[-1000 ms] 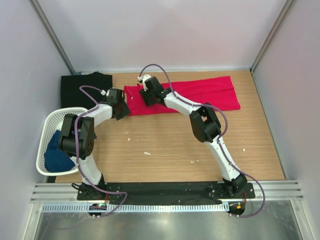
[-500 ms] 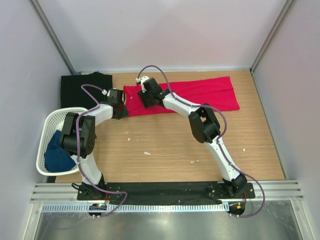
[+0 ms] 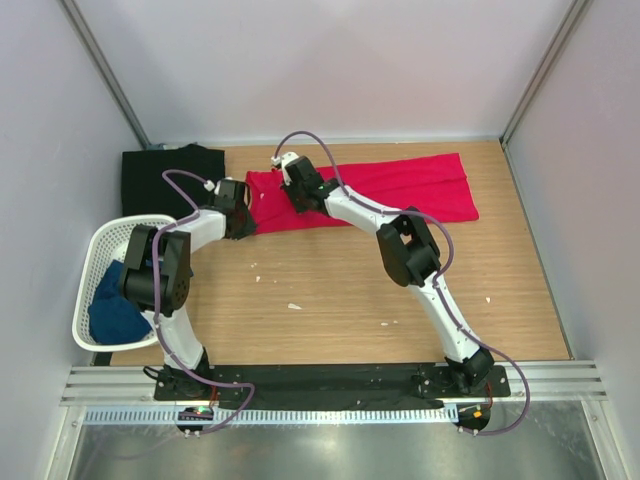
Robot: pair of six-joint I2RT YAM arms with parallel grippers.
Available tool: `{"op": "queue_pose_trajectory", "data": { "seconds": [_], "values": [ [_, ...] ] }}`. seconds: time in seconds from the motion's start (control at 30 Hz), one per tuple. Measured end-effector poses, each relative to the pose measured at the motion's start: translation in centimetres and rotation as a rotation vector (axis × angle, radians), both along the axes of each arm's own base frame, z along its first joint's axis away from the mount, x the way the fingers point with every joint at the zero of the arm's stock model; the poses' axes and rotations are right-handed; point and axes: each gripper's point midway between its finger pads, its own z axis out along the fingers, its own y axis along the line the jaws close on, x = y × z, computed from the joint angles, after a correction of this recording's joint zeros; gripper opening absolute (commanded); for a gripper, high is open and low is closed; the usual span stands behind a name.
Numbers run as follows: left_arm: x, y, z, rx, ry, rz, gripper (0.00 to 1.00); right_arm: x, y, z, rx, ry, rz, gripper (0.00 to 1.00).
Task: Fold and stack the t-shirts
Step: Fold the tshirt
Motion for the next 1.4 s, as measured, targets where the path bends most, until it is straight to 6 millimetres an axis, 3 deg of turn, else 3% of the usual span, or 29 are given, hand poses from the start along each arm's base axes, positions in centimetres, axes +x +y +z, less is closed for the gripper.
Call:
{"op": "queue_pose_trajectory", "data": {
  "seconds": [0.3, 0.5, 0.73, 0.9, 0.97, 1.0, 1.03, 1.07, 1.17, 1.4],
  "values": [
    [-0.1, 0.0, -0.2, -0.007, -0.015, 0.006, 0.0, 1.5, -1.9, 0.4, -0.051, -0.047, -0.047, 0.01],
    [-0.6, 0.1, -0.2, -0.01, -0.017, 0.007, 0.0, 4.2, -5.2, 1.0, -0.056, -0.07, -0.113, 0.01],
    [-1.3, 0.3, -0.2, -0.005, -0.003, 0.01, 0.0, 8.6, -9.4, 4.3, -0.027, -0.15, -0.197, 0.01],
    [-1.6, 0.3, -0.2, -0.005, 0.002, 0.01, 0.0, 10.1, -10.6, 5.8, -0.018, -0.195, -0.211, 0.02],
    [-1.7, 0.3, -0.2, -0.005, 0.003, 0.01, 0.0, 10.2, -10.5, 5.6, -0.023, -0.197, -0.201, 0.14],
    [-1.8, 0.4, -0.2, -0.005, 0.003, 0.01, 0.0, 10.3, -10.4, 5.5, -0.024, -0.197, -0.199, 0.26],
    [-1.9, 0.4, -0.2, -0.004, 0.005, 0.01, 0.0, 10.3, -10.4, 5.2, -0.027, -0.198, -0.197, 0.51],
    [-2.1, 0.4, -0.2, -0.003, 0.008, 0.01, 0.0, 10.4, -10.3, 4.9, -0.029, -0.196, -0.195, 0.62],
    [-2.7, 0.6, -0.2, -0.001, 0.019, 0.01, 0.0, 10.3, -10.4, 3.7, -0.046, -0.181, -0.191, 0.71],
    [-5.5, 1.3, -0.2, 0.009, 0.062, 0.029, 0.02, 8.6, -12.4, 2.3, -0.06, -0.087, -0.239, 0.75]
  ]
}}
